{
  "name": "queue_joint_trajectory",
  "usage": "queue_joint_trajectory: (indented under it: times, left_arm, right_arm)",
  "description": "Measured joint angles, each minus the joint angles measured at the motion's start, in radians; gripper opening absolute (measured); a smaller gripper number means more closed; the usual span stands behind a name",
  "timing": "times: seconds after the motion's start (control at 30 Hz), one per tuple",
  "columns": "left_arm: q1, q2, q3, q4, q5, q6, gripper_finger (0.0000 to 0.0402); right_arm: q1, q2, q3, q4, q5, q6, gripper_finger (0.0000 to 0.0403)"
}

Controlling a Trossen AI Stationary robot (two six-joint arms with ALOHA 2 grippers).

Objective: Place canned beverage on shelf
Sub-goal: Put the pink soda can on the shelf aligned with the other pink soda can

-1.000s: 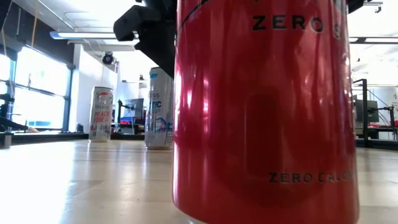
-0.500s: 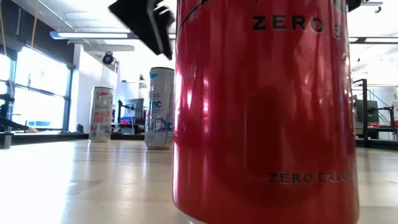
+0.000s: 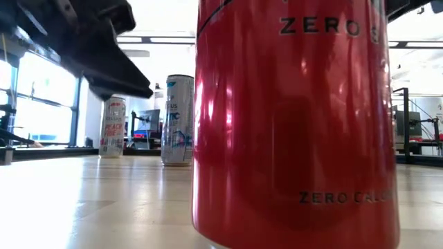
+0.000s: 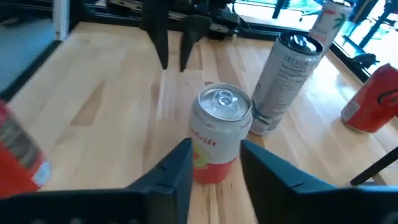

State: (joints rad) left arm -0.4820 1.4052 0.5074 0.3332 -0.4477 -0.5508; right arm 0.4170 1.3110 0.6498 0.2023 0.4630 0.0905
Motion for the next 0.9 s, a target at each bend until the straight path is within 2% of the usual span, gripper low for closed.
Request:
queue_joint_trajectory:
  times: [0.1, 0.2, 0.3, 0.53, 0.7, 0.9]
  left_arm:
    - [0.001, 0.047, -0.062, 0.152, -0.039, -0.038, 0.005]
    - [0.001, 0.115, -0.069, 0.226, -0.044, -0.039, 0.002]
    - [0.001, 0.196, -0.048, 0.296, -0.076, -0.023, 0.0003]
    - [0.003, 0.353, 0.017, 0.377, -0.166, -0.015, 0.0007]
    - [0.009, 0.39, 0.041, 0.378, -0.287, -0.042, 0.0007]
    - [0.02, 0.38, 0.045, 0.392, -0.375, -0.04, 0.0007]
  right_arm:
    - [-0.017, 0.061, 0.0, 0.049, -0.003, 0.021, 0.0053]
    - [-0.023, 0.122, 0.006, 0.07, 0.01, 0.041, 0.0009]
    - [-0.028, 0.18, 0.035, 0.072, 0.038, 0.049, 0.0016]
    - [-0.076, 0.304, 0.122, 0.064, 0.082, 0.049, 0.0003]
    - [-0.116, 0.364, 0.157, 0.061, 0.132, 0.101, 0.0003]
    - [-0.128, 0.388, 0.161, 0.069, 0.111, 0.119, 0.0004]
